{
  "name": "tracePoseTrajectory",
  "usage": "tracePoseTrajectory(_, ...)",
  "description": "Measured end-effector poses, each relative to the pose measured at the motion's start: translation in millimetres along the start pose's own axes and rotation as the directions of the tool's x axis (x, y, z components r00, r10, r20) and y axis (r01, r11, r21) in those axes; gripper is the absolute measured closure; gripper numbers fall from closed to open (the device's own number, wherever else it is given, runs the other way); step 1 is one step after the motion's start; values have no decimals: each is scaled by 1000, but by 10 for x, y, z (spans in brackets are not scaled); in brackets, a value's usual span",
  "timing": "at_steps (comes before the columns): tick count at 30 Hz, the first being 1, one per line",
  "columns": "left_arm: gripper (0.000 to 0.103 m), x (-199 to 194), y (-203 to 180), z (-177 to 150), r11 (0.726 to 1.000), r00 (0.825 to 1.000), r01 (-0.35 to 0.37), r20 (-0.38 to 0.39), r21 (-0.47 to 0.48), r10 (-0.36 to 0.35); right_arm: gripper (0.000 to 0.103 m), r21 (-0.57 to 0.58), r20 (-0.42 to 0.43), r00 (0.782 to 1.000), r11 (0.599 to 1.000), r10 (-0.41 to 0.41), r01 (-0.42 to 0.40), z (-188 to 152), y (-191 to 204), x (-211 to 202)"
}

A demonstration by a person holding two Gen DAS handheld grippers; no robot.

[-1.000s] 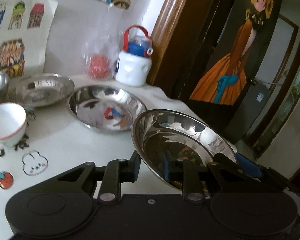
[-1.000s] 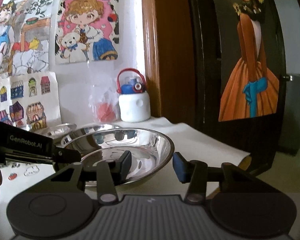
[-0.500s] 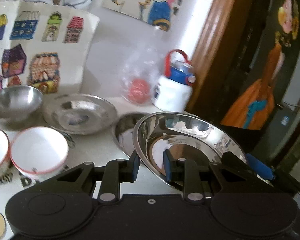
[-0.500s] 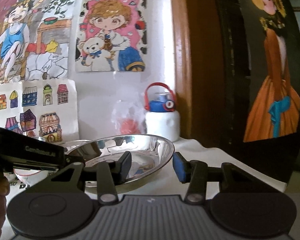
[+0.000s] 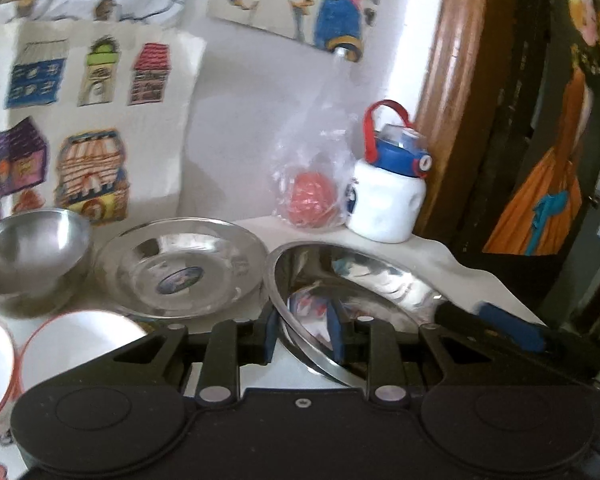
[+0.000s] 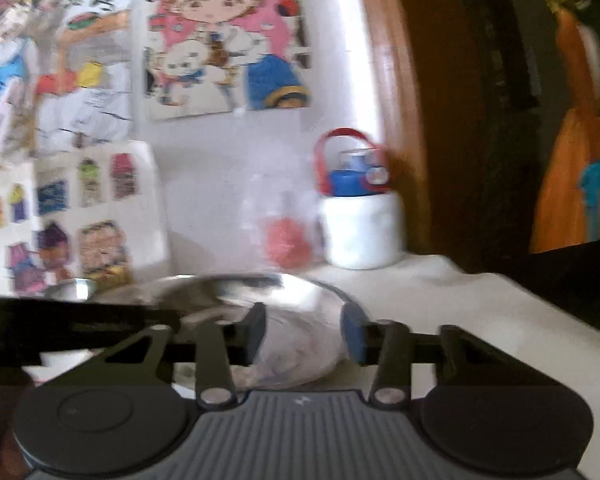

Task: Organize plates and bowls

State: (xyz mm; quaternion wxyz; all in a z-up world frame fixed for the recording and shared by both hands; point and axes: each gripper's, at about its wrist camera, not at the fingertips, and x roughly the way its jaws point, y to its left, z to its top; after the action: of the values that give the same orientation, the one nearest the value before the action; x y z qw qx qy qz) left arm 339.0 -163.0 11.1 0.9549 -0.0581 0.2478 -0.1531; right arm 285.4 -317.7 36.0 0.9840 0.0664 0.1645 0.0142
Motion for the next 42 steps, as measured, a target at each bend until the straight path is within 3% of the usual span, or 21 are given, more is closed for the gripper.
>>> tracePoseTrajectory(2,80,49,-51,14,1000,1000,-11,-4,15,11,68,-26,-5,1000,1000,-12,11,23,97,42)
tracePoseTrajectory(4,80,109,-51,22,999,999,-33,-23,13,33,68,-59,1,999,997,-41,41,31,155,85)
tracePoseTrajectory(9,80,162,15,-3,998,998,-56,-33,9,57,68,-1,-36,999,1000,1,-1,36,95,162)
tracePoseTrajectory(19,70,139,87,-19,996,995,-88,-43,-14,88,53,11,-26,1000,1000,-10,11,35,51,140)
tracePoseTrajectory(32,36,-95,139,23,994,996,-92,9,-63,93,27,12,24,999,999,-42,41,84,18,-81)
tracePoseTrajectory(42,7,-495,285,39,991,991,-97,78,-94,104,7,-7,75,996,998,-55,55,159,109,-429)
